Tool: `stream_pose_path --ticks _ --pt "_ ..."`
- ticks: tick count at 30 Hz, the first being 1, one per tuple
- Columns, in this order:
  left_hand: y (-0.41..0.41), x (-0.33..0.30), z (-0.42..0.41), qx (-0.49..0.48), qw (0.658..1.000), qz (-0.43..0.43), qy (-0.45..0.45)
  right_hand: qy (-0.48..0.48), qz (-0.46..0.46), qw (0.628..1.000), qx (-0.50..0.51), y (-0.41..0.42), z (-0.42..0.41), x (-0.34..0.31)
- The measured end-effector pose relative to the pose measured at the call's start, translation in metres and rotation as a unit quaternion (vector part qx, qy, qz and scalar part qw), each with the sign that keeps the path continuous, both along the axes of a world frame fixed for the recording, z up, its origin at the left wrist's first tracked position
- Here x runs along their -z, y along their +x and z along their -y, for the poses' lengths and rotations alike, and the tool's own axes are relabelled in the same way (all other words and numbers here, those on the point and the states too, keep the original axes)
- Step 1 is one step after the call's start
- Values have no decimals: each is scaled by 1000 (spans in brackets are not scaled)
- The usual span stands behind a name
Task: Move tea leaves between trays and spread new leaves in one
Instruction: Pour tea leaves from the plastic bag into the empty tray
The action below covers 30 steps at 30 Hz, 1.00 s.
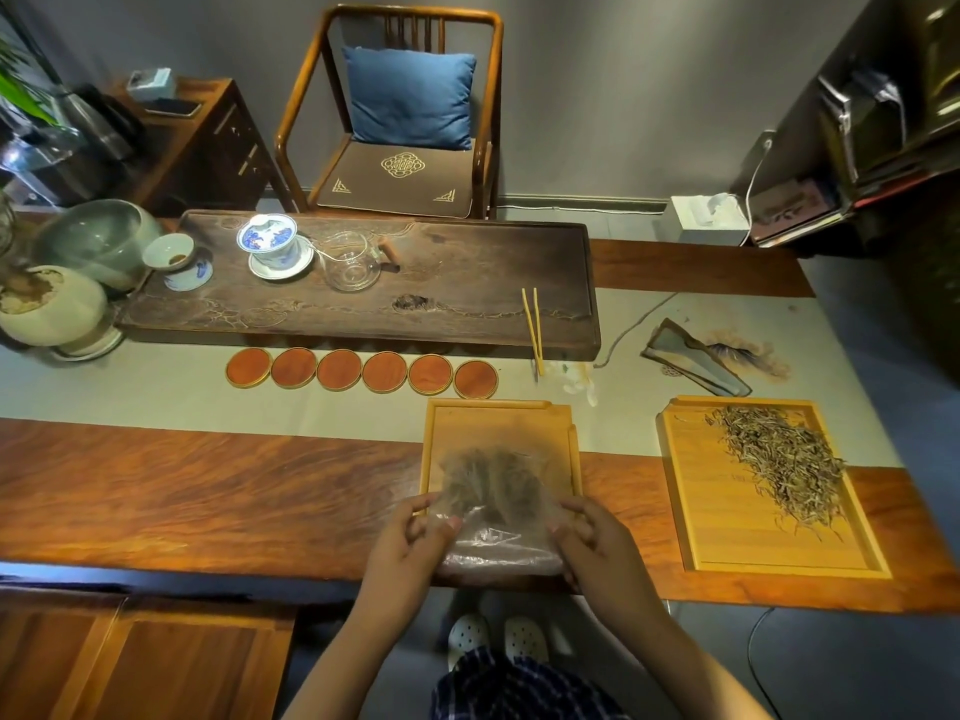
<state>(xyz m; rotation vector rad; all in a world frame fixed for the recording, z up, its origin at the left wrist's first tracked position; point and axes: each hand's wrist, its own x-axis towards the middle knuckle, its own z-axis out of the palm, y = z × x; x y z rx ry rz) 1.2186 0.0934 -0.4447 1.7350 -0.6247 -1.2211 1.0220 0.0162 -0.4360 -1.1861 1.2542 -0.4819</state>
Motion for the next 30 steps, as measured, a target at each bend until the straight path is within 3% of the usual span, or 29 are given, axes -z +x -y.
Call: stream_pose_path --ticks 8,11,13,15,20,23,26,30 --pt "8 -6 4 -8 998 -21 -53 -27 5 999 -20 1 13 -9" --pt "11 -6 3 6 998 -26 -62 87 -10 995 36 5 20 -6" --pt "12 -6 3 13 998 -29 -57 201 4 979 19 7 25 -1" --pt "12 -6 3 27 999 -9 -45 237 12 971 -13 12 27 1" --pt "15 -3 14 -15 996 61 65 78 -114 990 -25 28 34 6" --pt "25 -4 21 53 989 74 114 19 -118 992 -29 30 38 5" --pt "26 -6 26 79 991 69 85 -38 -107 993 -38 29 40 2" --pt "22 -8 31 8 999 44 6 -80 -78 993 -22 26 43 0"
